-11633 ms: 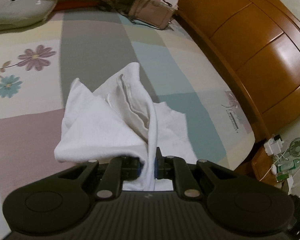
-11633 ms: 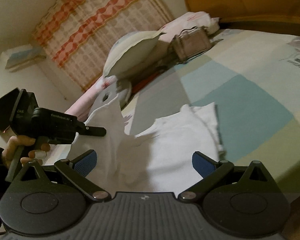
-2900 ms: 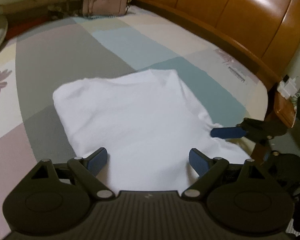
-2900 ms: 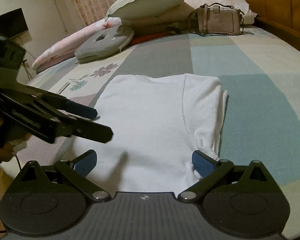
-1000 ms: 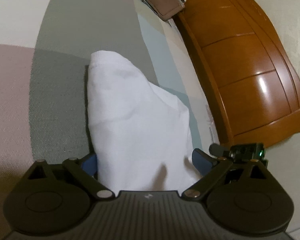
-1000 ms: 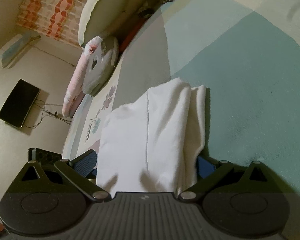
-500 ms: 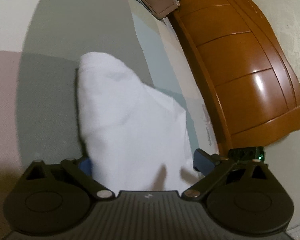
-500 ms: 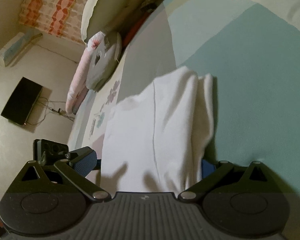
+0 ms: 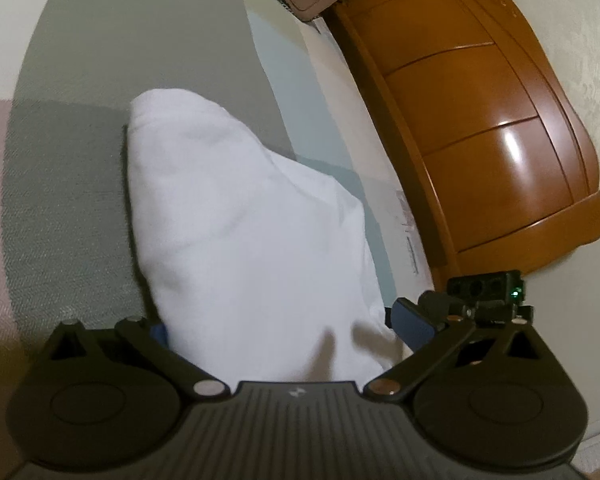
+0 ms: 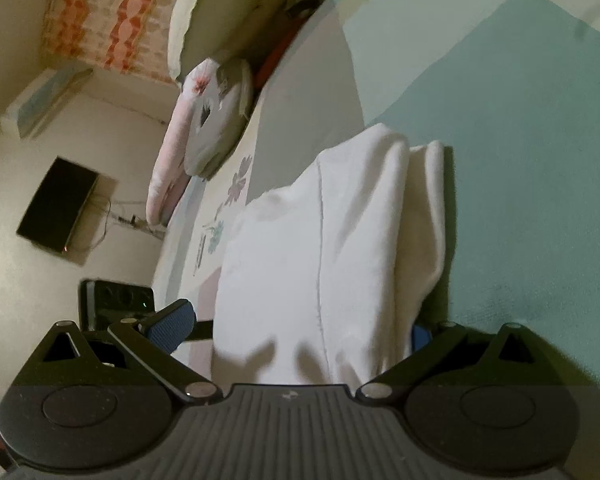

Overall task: Fold clothes
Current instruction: 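Roll both tools and lower their fingers onto the sweatshirt end, then close both tools on the sweatshirt end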

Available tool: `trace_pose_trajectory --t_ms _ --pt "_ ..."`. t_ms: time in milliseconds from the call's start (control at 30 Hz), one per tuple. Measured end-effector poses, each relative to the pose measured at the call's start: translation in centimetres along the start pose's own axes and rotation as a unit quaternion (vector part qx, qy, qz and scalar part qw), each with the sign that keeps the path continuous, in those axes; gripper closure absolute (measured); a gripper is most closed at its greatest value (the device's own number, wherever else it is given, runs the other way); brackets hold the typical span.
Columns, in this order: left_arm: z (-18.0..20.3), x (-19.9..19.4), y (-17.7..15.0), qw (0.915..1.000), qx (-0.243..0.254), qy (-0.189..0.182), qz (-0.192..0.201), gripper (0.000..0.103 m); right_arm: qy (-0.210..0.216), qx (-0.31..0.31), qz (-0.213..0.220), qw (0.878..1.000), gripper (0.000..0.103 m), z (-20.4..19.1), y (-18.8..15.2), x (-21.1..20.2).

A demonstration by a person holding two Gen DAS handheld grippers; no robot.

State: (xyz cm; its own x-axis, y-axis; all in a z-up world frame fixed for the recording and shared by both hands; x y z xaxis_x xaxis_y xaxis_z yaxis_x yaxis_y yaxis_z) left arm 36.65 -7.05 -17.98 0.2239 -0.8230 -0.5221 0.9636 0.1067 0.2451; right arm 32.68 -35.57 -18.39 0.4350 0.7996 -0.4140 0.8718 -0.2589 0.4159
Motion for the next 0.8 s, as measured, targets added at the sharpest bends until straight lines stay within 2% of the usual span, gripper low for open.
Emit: trace_pose_trajectory --t_ms 67,133,167,200,233,267,300,367,500,700,800 --pt "-0.3 -0.2 -0.3 0.9999 0.010 -0.006 0.008 0.007 0.016 -0.020 0.003 1.000 0.001 0.1 -0.5 -0.5" --pt "-0.9 -0.8 -0.4 0.9998 0.010 -0.005 0.014 0.024 0.031 -0.036 0.013 0.999 0.007 0.4 -0.9 -1.2" --pt "-1.2 -1.1 -0.3 0.9998 0.008 -0.003 0.017 0.028 0.033 -0.038 0.019 0.999 0.015 0.7 -1.0 -1.4" --pt "-1.5 -1.4 -0.3 0.9999 0.002 -0.003 0.017 0.036 0.029 -0.037 0.021 0.999 0.024 1.1 -1.0 -1.7" --pt "-1.8 -1.5 -0.2 0.9999 -0.010 -0.003 0.014 0.041 0.030 -0.029 0.024 0.999 0.028 1.5 -1.0 -1.9" --pt "-2.0 -1.7 -0.2 0.9997 -0.021 -0.004 0.012 0.041 0.031 -0.021 0.026 0.999 0.032 1.9 -0.9 -2.1" --pt "-2.1 -1.8 -0.3 0.9996 -0.026 -0.003 0.005 0.040 0.039 -0.003 0.031 0.999 0.032 2.3 -0.8 -2.4" --pt "-1.8 -1.6 -0.8 0.9998 -0.014 -0.007 -0.014 0.032 0.037 0.020 0.031 0.999 0.032 2.3 -0.7 -2.4" --pt "-2.0 -1.3 -0.5 0.9995 -0.019 -0.018 -0.015 0.031 -0.013 -0.030 0.006 0.999 0.032 0.9 -0.7 -0.9" --pt "-0.8 0.5 0.6 1.0000 0.007 0.001 -0.002 0.032 -0.015 -0.021 0.000 1.000 0.038 1.2 0.2 0.1" --pt "-1.2 -0.6 0.1 0.9999 0.000 0.003 0.011 0.041 -0.013 -0.031 0.007 0.999 0.039 1.2 -0.7 -0.5"
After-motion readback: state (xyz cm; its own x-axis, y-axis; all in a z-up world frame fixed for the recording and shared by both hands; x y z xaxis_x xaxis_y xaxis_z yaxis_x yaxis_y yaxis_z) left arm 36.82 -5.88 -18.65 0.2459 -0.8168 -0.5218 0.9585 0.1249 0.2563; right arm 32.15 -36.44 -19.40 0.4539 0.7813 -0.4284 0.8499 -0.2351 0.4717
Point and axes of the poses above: each gripper's, at about its wrist camera, not at the fingertips, and x roughly the way its jaws point, z to its right, y to its top, the point moved 4 cm from there along x, roughly the way its jaws point, and after that the axes turned 6 degrees about -x, right-handed, at the moved point
